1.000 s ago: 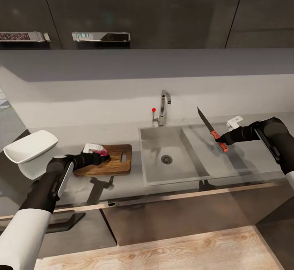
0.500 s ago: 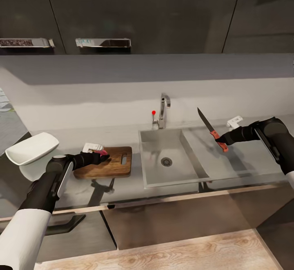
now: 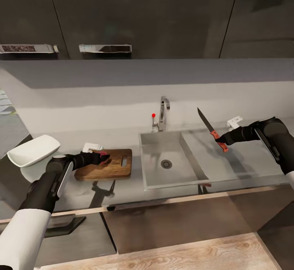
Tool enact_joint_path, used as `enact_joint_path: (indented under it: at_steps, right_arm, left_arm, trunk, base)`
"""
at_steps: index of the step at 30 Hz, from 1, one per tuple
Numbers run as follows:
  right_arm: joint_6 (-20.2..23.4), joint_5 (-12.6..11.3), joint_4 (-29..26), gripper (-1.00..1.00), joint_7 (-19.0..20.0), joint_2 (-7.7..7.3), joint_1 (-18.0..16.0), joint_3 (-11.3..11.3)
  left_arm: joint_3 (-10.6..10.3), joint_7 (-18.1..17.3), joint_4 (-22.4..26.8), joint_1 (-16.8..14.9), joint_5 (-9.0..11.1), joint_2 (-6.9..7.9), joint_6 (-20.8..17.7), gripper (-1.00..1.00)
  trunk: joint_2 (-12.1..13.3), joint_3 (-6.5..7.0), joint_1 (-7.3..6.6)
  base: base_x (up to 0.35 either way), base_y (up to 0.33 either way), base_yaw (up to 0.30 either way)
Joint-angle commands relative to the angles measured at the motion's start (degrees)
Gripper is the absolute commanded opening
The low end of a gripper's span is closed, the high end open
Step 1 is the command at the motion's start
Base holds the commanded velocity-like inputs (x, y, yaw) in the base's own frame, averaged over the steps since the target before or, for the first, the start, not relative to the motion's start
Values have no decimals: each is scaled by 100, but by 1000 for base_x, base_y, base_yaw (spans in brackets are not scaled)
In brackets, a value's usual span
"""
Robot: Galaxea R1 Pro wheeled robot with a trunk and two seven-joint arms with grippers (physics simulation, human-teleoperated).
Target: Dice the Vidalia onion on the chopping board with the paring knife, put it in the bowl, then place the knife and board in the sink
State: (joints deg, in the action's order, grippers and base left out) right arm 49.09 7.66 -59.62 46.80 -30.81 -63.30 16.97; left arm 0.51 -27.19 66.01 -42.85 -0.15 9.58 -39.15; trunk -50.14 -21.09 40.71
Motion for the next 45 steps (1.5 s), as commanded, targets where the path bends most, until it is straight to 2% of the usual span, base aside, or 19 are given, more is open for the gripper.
enact_joint_path:
  at_steps: [1,4,7,8,9,10,11,13,16,19,21,25,30,31,32,35,39,45]
  right_arm:
    - [4,61,-2,-100,48,-4,-7,11]
    - [4,61,2,-100,48,-4,-7,16]
    - [4,61,3,-100,40,3,-7,320]
    - [4,61,3,-100,35,7,-7,491]
    - [4,66,3,-100,27,12,-7,1118]
    - [4,69,3,-100,23,13,-7,1336]
    - [4,74,-4,-100,22,13,-7,1682]
    - [4,77,-37,-100,22,36,-7,1844]
    - [4,82,-237,-100,12,79,-7,1947]
    - [4,85,-261,-100,7,82,-7,1955]
    - [-3,87,-275,-100,-112,84,-7,1963]
    - [2,109,-470,-100,-311,84,-7,1949]
    - [4,173,-700,-100,-357,84,-7,1962]
    - [4,259,-719,-100,-363,84,-7,1967]
    - [4,818,-748,-100,-378,84,-7,1969]
    - [4,1116,-754,-100,-382,84,-7,1966]
    - [-9,1252,-760,-100,-398,84,-7,1962]
    - [-14,1273,-761,-100,-387,84,-7,1968]
  left_arm:
    - [4,-23,15,-4,-3,0,-37,100]
    - [3,-23,62,-4,-3,0,-43,100]
    - [2,-23,90,-4,-3,0,-48,100]
    - [0,-23,93,-4,-3,0,-48,100]
    - [-12,-23,95,-4,-3,-6,-48,100]
    - [-13,-23,99,-4,-3,-7,-49,100]
    - [-15,-23,165,-4,-3,-8,-50,100]
    - [-12,-25,298,-4,-3,1,-56,100]
    - [0,-31,478,-4,-3,39,-68,100]
    - [0,-45,685,-4,-3,42,-89,100]
    - [-9,-213,1070,-4,-3,41,-357,100]
    - [-15,-359,1486,-4,-3,33,-554,100]
    - [-23,-390,1651,-4,-3,39,-593,100]
    - [-27,-396,1651,-4,-3,41,-597,100]
    - [-134,-494,1631,-4,-6,42,-598,100]
    - [-312,-618,1632,-4,-5,43,-598,100]
    - [-402,-701,1636,-4,-6,44,-594,100]
    - [-419,-718,1659,-4,-4,52,-597,100]
  trunk:
    - [-5,2,1]
    - [-5,28,1]
    - [-5,54,1]
    - [-5,62,1]
    - [-5,69,1]
    - [-5,75,1]
    - [-5,83,1]
    - [-5,100,1]
    - [-5,122,1]
    - [-5,131,1]
    - [-5,132,1]
    - [-5,133,1]
    - [-5,133,1]
    - [-5,133,1]
    - [-5,133,1]
    - [-5,133,1]
    - [-5,133,1]
    - [-5,133,1]
  base:
    - [0,0,0]
    - [0,0,0]
    - [0,38,0]
    - [0,134,0]
    - [0,270,0]
    - [0,287,0]
    - [0,306,0]
    - [0,312,0]
    - [0,316,0]
    - [0,317,0]
    - [0,235,0]
    - [0,62,0]
    - [0,10,0]
    - [0,3,0]
    - [0,186,0]
    - [0,252,0]
    - [0,301,0]
    - [0,274,0]
